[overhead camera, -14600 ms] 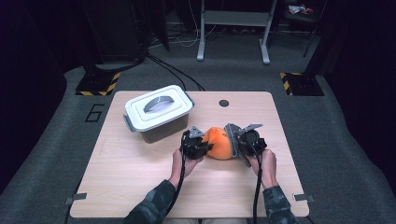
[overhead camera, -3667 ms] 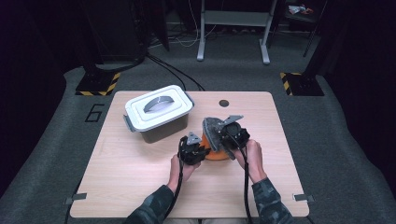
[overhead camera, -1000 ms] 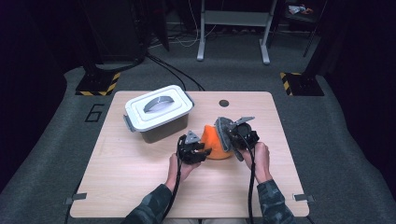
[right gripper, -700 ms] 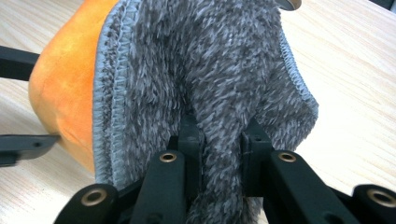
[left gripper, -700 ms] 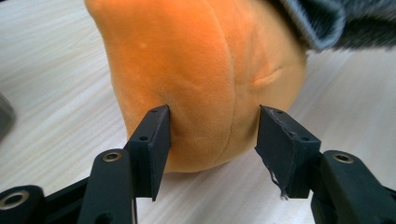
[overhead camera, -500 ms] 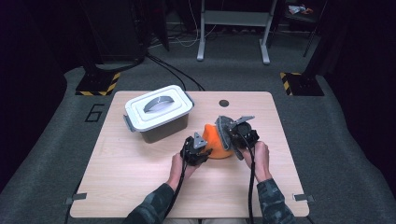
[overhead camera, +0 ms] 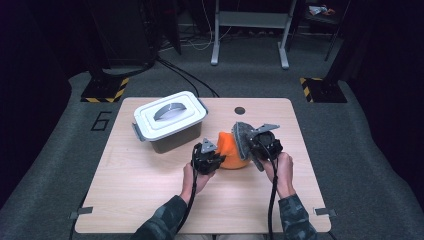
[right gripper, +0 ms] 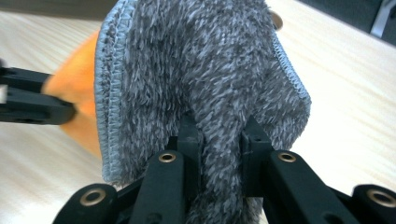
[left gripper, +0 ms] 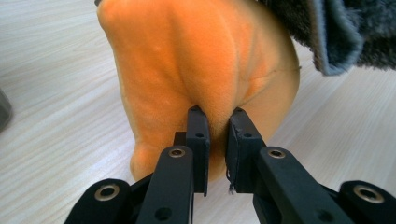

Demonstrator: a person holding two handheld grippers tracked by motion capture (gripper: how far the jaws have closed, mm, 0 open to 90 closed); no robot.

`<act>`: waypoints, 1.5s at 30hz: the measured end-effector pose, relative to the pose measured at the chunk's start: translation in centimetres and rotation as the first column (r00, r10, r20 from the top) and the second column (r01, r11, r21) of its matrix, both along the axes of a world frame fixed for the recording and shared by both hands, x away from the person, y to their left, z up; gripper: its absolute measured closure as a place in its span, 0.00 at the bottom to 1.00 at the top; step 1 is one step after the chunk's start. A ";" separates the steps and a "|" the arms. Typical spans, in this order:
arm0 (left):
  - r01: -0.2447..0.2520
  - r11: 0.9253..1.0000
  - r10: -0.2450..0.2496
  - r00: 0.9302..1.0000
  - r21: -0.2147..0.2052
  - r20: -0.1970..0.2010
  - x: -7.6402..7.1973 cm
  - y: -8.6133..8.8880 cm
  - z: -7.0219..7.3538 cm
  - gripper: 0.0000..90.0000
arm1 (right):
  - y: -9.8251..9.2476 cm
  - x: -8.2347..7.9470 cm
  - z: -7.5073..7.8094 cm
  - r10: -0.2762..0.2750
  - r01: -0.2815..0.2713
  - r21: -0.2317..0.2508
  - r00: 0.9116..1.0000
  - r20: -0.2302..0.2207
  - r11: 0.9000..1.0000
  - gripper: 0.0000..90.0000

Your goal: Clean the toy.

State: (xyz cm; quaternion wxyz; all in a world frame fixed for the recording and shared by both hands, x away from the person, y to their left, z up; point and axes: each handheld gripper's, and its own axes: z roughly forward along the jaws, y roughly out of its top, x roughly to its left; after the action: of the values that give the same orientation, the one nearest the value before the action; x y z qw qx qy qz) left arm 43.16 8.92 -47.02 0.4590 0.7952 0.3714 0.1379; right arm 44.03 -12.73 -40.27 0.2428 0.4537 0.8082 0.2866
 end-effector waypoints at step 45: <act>-0.009 1.000 0.010 0.999 0.013 -0.045 0.1 0.2 -0.7 0.85 | 0.8 0.3 -3.0 0.071 -0.077 -0.088 0.995 -0.068 0.993 0.82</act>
State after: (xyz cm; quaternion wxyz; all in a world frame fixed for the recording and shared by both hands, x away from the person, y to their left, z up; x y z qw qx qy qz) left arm 43.21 9.09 -47.72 0.4448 0.7992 0.3847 0.1243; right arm 44.30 -11.88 -43.28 0.2262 0.4207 0.8441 0.2437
